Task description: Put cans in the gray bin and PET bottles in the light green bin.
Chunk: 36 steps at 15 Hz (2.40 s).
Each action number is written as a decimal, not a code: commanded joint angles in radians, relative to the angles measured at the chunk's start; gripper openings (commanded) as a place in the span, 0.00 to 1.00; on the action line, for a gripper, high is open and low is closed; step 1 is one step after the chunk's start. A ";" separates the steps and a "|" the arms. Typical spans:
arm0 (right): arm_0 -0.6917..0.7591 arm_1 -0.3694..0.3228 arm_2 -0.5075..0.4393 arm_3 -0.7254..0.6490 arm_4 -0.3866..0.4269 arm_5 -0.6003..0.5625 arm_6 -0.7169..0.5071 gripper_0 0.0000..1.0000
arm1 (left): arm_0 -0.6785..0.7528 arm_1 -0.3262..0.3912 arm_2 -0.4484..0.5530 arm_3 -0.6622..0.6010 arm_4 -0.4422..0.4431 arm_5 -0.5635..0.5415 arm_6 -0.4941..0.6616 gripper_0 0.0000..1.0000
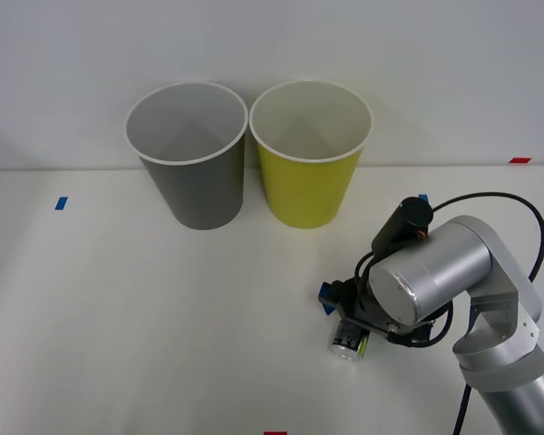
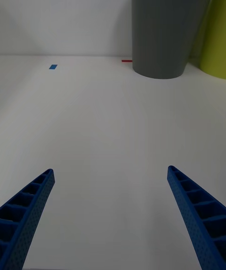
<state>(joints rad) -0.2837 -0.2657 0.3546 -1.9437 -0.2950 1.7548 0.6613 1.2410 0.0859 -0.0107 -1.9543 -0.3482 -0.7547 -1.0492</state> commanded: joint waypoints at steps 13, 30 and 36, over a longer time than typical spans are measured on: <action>0.001 0.000 0.038 0.000 0.025 -0.008 -0.014 0.00 | 0.000 0.000 0.000 0.000 0.000 0.000 0.000 0.82; 0.074 -0.024 -0.094 -0.178 0.001 -0.202 0.273 0.00 | 0.000 0.000 0.000 0.000 0.000 0.000 0.000 0.82; 0.213 -0.003 -0.213 -0.308 -0.047 -0.388 0.503 0.00 | 0.000 0.000 0.000 0.000 0.000 0.000 0.000 0.82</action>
<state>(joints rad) -0.0940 -0.2744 0.1592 -2.2358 -0.3320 1.4023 1.1307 1.2410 0.0859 -0.0107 -1.9543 -0.3482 -0.7547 -1.0492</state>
